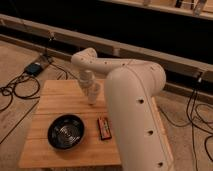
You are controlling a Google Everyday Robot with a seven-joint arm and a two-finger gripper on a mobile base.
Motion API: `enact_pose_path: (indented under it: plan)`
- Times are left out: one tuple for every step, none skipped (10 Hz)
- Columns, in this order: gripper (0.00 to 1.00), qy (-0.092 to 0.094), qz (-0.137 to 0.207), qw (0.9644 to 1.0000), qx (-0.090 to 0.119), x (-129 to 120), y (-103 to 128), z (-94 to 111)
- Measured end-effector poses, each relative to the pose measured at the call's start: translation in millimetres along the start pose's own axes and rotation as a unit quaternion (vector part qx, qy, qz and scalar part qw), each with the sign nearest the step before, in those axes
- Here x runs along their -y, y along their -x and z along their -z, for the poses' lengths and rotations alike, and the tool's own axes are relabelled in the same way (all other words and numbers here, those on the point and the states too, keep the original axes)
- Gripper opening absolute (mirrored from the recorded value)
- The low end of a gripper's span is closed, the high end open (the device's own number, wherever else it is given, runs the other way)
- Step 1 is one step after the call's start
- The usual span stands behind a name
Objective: Place the ceramic cup in the ceramic bowl
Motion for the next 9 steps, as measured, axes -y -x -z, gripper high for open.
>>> enact_pose_path:
  plan:
    - [0.0,-0.011,0.005,0.9999,0.003,-4.6,-10.2,10.7]
    - [0.0,-0.021,0.011,0.9997,0.008,-11.8,-19.8,21.8]
    - [0.0,-0.029,0.018,0.9993,0.013,-19.3,-27.2,30.8]
    - [0.0,-0.039,0.031,0.9986,0.016,-33.6,-37.1,39.6]
    - [0.0,-0.047,0.045,0.9977,0.02,-49.6,-43.8,45.8]
    - [0.0,-0.054,0.06,0.9965,0.021,-69.8,-52.6,50.0]
    - [0.0,-0.059,0.073,0.9953,0.023,-89.4,-58.9,52.9]
    - [0.0,-0.064,0.083,0.9942,0.023,-105.4,-64.7,54.1]
    - [0.0,-0.07,0.091,0.9931,0.022,-120.5,-71.3,54.3]
